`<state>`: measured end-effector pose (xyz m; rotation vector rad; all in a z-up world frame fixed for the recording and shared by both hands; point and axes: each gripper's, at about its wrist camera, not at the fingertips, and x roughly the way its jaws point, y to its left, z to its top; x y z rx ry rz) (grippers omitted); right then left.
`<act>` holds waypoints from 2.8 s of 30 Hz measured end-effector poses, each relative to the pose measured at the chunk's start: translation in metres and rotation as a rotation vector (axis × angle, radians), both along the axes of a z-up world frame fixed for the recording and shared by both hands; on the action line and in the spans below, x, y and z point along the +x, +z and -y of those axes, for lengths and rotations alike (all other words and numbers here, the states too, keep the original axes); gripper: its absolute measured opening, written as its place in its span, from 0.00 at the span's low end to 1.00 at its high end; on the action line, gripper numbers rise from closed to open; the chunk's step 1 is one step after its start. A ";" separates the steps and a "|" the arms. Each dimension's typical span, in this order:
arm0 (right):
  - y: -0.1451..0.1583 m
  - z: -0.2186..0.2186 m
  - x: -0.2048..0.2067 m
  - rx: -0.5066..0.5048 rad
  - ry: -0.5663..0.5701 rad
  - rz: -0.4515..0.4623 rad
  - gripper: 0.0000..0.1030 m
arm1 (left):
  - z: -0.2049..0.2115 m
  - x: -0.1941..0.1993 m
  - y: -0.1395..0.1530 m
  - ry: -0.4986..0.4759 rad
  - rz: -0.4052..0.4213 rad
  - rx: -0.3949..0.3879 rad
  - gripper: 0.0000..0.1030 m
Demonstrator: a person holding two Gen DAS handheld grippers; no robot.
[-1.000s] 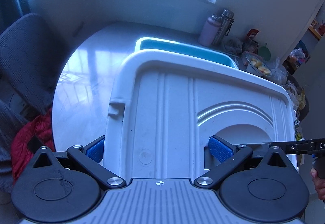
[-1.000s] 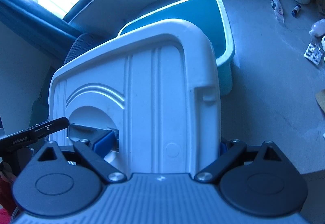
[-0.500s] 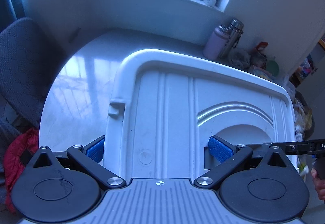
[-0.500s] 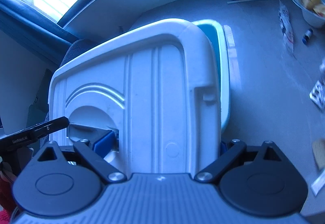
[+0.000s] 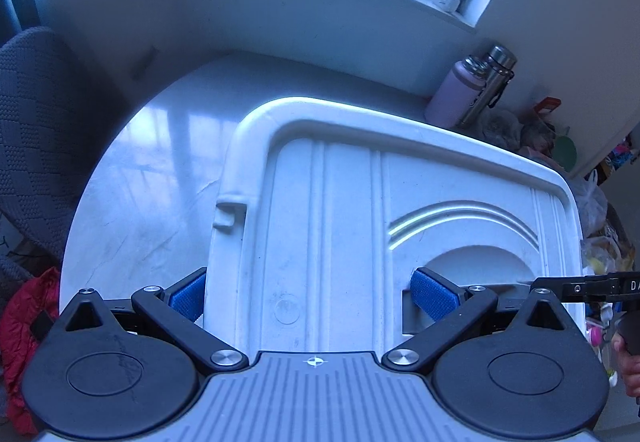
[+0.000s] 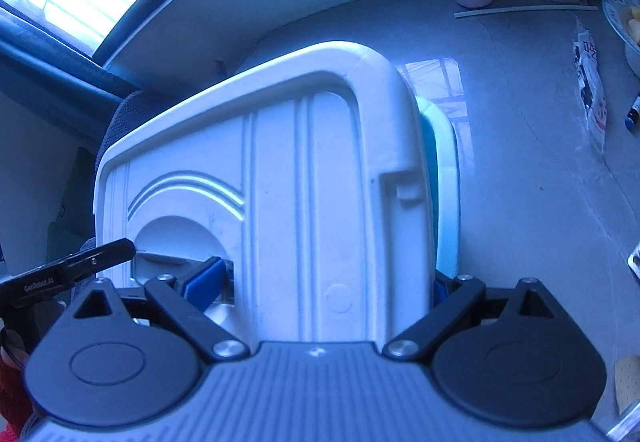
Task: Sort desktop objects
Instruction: 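Lower the lid onto the tub rim with both grippers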
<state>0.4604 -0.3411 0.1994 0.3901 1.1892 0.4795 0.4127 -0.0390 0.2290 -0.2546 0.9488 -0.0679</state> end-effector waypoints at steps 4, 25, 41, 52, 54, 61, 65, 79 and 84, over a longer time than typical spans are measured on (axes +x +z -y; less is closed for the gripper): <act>-0.008 -0.003 0.014 -0.002 -0.009 -0.028 0.94 | -0.003 0.022 -0.009 -0.005 -0.021 -0.009 1.00; 0.021 0.000 0.016 -0.178 -0.081 -0.035 0.95 | -0.013 0.052 -0.048 -0.052 -0.072 0.007 1.00; 0.019 0.000 0.014 -0.404 0.009 0.059 0.53 | -0.017 0.047 -0.035 -0.044 -0.076 0.032 1.00; 0.014 -0.001 0.019 -0.385 0.014 0.015 0.35 | -0.014 0.049 -0.047 -0.050 -0.101 0.022 1.00; 0.014 -0.002 0.019 -0.374 0.019 0.013 0.30 | -0.012 0.049 -0.047 -0.052 -0.102 0.028 1.00; 0.017 0.000 0.013 -0.380 0.010 0.013 0.28 | -0.008 0.052 -0.047 -0.063 -0.103 0.022 1.00; 0.018 0.007 0.006 -0.378 -0.018 0.003 0.27 | -0.002 0.054 -0.048 -0.080 -0.104 0.012 1.00; 0.014 0.017 0.000 -0.359 -0.073 -0.022 0.24 | 0.006 0.050 -0.042 -0.112 -0.069 0.052 1.00; 0.010 0.016 0.000 -0.373 -0.077 -0.022 0.30 | 0.013 0.052 -0.048 -0.141 -0.082 0.104 1.00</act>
